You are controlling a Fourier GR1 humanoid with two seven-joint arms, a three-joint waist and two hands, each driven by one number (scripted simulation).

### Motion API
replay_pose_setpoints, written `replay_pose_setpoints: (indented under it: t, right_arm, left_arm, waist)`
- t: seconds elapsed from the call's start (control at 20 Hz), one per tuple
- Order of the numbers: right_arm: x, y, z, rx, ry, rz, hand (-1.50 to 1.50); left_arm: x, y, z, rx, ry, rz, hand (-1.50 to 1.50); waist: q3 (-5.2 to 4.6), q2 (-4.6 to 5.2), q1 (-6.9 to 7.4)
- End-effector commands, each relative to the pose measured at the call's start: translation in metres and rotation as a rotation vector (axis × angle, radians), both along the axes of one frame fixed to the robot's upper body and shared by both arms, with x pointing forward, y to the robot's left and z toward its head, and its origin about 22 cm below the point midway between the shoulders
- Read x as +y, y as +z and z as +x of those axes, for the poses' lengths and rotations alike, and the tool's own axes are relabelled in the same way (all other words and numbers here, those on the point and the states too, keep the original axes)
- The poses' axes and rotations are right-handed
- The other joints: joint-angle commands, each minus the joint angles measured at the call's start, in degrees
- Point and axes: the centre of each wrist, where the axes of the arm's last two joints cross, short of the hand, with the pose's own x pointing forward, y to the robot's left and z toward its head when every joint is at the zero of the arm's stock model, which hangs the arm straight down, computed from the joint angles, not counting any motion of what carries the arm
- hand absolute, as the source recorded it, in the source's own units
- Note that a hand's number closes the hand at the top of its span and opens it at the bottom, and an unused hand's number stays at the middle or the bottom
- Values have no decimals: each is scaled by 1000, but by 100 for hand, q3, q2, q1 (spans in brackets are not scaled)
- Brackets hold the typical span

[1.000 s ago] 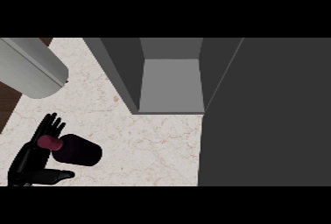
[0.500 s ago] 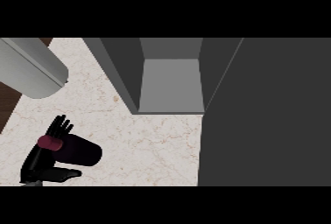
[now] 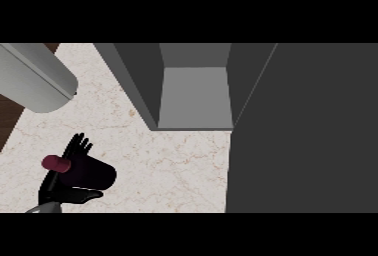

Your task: Pick up the wine, place it into the cabinet and close the cabinet

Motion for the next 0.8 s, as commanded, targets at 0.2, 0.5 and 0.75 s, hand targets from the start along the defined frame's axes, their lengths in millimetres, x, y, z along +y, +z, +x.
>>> replay_pose_setpoints:
  t: [0.2, 0.5, 0.75]
  right_arm:
    - [-10, -2, -4, -14, -2, 8, -150]
    - [8, -1, 7, -10, 15, 12, -150]
    - [2, -8, 1, -11, 21, 12, -150]
  left_arm:
    - [4, -15, -12, -27, -8, -136, -150]
    - [-9, -23, -4, -22, -13, -144, -150]
    - [-8, -30, -14, -29, -17, -157, 150]
  waist:
    - [0, 0, 0]
    - [-5, 8, 1]
    - [-13, 23, -57]
